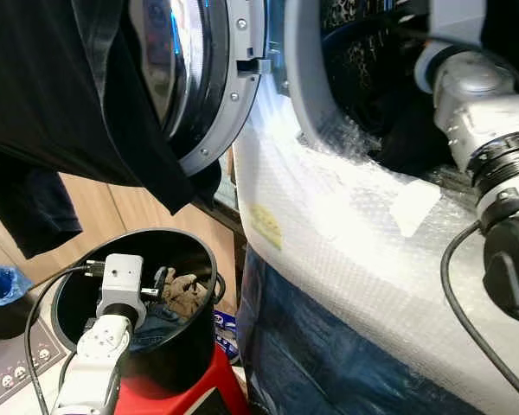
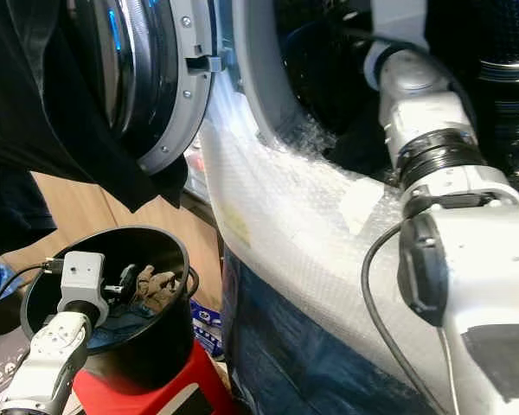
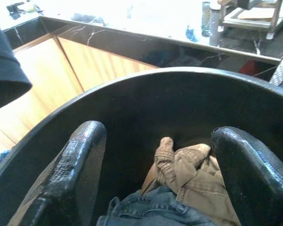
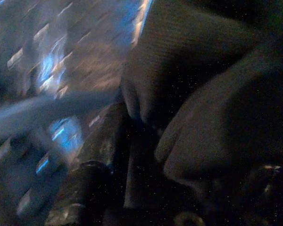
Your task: Clothes washing
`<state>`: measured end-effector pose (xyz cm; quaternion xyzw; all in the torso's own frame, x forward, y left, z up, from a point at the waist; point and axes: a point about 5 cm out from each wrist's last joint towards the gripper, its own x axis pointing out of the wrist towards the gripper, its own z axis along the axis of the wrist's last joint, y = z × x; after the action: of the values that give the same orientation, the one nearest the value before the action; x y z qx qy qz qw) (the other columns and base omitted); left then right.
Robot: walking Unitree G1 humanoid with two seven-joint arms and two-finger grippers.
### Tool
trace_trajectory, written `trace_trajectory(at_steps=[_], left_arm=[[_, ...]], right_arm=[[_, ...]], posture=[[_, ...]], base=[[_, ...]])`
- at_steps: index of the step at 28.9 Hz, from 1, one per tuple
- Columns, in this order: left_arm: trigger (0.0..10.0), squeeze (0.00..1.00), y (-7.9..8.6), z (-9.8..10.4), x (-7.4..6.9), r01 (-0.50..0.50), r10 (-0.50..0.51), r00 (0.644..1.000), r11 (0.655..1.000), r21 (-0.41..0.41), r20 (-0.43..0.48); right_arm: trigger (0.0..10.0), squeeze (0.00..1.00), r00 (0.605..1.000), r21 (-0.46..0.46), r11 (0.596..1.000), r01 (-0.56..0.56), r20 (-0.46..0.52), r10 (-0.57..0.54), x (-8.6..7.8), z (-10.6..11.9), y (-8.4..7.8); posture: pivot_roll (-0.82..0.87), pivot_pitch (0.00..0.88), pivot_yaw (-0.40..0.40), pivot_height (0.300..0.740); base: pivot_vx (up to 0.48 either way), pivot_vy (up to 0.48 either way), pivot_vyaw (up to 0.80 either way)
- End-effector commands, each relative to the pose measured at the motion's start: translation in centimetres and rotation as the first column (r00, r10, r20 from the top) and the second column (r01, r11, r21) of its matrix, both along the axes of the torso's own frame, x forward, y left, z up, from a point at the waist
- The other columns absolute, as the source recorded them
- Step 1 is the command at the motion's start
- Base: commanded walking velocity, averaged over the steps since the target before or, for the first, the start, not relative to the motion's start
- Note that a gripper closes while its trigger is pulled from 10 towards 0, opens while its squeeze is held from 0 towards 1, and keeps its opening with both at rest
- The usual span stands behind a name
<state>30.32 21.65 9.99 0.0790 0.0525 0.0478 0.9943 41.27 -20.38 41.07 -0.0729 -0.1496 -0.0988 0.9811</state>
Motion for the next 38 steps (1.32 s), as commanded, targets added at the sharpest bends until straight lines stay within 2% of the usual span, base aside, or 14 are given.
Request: trace_trajectory(at_steps=[1,4,6,10,13,14,17,20,24,27,29,33,34,38], left_arm=[[10.0,0.0,0.2,0.6,0.1,0.001,-0.001,1.0,1.0,0.021,0.015],[10.0,0.0,0.3,0.6,0.1,0.003,-0.004,1.0,1.0,0.022,0.012],[10.0,0.0,0.0,0.5,0.0,0.032,-0.032,0.999,0.998,0.049,0.006],[10.0,0.0,-0.1,0.5,0.0,0.042,-0.042,0.999,0.998,0.054,0.003],[10.0,0.0,-0.2,0.5,0.0,0.039,-0.04,0.999,0.998,0.045,0.002],[10.0,0.0,-0.4,0.5,0.0,0.05,-0.05,0.999,0.998,0.047,-0.001],[10.0,0.0,-0.5,0.5,0.0,0.059,-0.059,0.998,0.997,0.047,0.001],[10.0,0.0,-0.7,0.8,0.2,0.065,-0.065,0.998,0.997,0.047,0.008],[10.0,0.0,-0.7,1.0,0.2,0.065,-0.066,0.998,0.997,0.047,0.015],[10.0,0.0,-0.7,0.9,0.2,0.066,-0.067,0.998,0.997,0.047,0.014],[10.0,0.0,-0.8,0.9,0.2,0.068,-0.069,0.998,0.997,0.044,0.012],[10.0,0.0,-1.2,0.6,0.1,0.078,-0.078,0.997,0.996,0.04,0.004],[10.0,0.0,-1.2,0.6,0.1,0.079,-0.08,0.997,0.996,0.038,0.004],[10.0,0.0,-1.2,0.6,0.1,0.08,-0.08,0.997,0.996,0.038,0.004]], right_arm=[[10.0,1.0,0.985,0.067,0.997,0.048,0.16,-0.058,-1.6,4.0,-1.1],[10.0,1.0,0.958,0.137,0.979,0.151,0.224,-0.179,-2.3,4.6,-2.7],[10.0,1.0,0.914,0.188,0.938,0.293,0.233,-0.332,-2.7,3.8,-4.5],[10.0,1.0,0.896,0.26,0.896,0.36,0.172,-0.409,-2.6,2.0,-6.0],[10.0,1.0,0.966,0.224,0.945,0.237,0.052,-0.255,-1.1,-0.3,-4.5],[10.0,1.0,0.983,0.163,0.97,0.178,0.017,-0.183,-0.6,-0.9,-3.4],[10.0,1.0,0.977,0.261,0.947,0.185,0.055,-0.206,-0.8,-0.4,-3.6],[10.0,1.0,0.946,0.335,0.927,0.17,0.208,-0.249,-2.2,3.3,-4.0],[10.0,1.0,0.903,0.287,0.94,0.186,0.327,-0.278,-3.8,6.6,-4.2],[10.0,1.0,0.91,0.269,0.948,0.168,0.328,-0.255,-3.8,6.9,-4.0],[10.0,1.0,0.933,0.26,0.956,0.136,0.291,-0.212,-3.4,6.5,-3.6],[10.0,1.0,0.979,0.192,0.976,0.099,0.157,-0.13,-1.8,3.8,-2.4],[10.0,0.0,0.982,0.178,0.98,0.087,0.152,-0.114,-1.6,3.4,-2.3],[10.0,0.0,0.983,0.168,0.983,0.08,0.153,-0.106,-1.6,3.3,-2.2]], posture=[[0.2,0.0,0.04,0.74],[0.2,0.0,0.043,0.74],[0.2,0.0,0.042,0.74],[0.21,0.0,0.042,0.74],[0.2,0.0,0.046,0.74],[0.2,0.0,0.047,0.74],[0.2,0.0,0.051,0.74],[0.2,0.0,0.052,0.74],[0.19,0.0,0.055,0.74],[0.19,0.0,0.055,0.74],[0.19,0.0,0.056,0.74],[0.18,0.0,0.057,0.74],[0.18,0.0,0.055,0.74],[0.18,0.0,0.055,0.74]], base=[[0.0,0.0,0.0],[0.0,0.0,0.0],[0.0,0.0,0.0],[0.0,0.0,0.0],[0.0,0.0,0.0],[0.0,0.0,0.0],[0.0,0.0,0.0],[0.0,0.0,0.0],[0.0,0.0,0.0],[0.0,0.0,0.0],[0.0,0.0,0.0],[0.0,0.0,0.0],[0.0,0.0,0.0],[0.0,0.0,0.0]])
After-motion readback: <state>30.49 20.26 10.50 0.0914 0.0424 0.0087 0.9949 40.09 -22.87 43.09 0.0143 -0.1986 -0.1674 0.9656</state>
